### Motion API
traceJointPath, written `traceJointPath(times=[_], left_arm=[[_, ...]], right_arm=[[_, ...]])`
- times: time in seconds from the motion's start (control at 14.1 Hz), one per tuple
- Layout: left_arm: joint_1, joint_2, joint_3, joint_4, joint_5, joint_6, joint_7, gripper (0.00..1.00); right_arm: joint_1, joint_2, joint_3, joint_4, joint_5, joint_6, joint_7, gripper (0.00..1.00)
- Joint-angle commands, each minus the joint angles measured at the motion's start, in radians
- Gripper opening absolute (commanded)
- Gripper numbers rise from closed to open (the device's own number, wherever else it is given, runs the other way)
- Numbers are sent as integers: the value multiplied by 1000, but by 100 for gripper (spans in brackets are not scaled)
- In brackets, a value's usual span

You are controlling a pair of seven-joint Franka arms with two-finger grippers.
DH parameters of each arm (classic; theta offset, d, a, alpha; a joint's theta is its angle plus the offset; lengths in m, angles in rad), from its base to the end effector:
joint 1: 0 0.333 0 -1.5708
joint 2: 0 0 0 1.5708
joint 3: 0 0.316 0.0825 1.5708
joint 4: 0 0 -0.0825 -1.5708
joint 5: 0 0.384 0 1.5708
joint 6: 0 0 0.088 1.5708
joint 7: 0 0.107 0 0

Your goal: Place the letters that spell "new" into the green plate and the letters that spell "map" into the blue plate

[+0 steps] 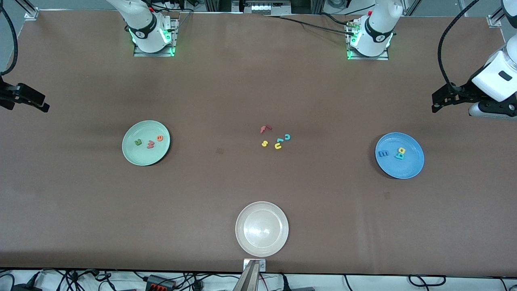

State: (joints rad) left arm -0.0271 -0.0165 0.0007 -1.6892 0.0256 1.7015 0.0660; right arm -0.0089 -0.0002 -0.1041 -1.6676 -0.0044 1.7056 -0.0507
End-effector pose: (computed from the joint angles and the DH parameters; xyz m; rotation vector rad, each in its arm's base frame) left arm 0.5586 -0.0123 0.5889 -3.1118 0.1485 -0.0441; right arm 0.5610 -0.0641 0.5905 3.1321 -0.0968 0.0591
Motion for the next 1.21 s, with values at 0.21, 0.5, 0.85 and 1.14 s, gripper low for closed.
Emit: traceJointPath(times=[0.21, 0.5, 0.85, 1.14], left_arm=[[3, 4, 4, 25, -23, -25, 17, 100], [1, 3, 4, 25, -22, -26, 17, 100], [0, 3, 4, 25, -24, -26, 17, 100], [-2, 1, 2, 26, -24, -26, 17, 100]], right_arm=[[-8, -95, 15, -120, -22, 42, -1, 100], [-8, -95, 20, -115, -45, 40, 2, 100], [-8, -95, 29, -115, -42, 17, 14, 100], [-8, -92, 29, -115, -42, 23, 14, 100]])
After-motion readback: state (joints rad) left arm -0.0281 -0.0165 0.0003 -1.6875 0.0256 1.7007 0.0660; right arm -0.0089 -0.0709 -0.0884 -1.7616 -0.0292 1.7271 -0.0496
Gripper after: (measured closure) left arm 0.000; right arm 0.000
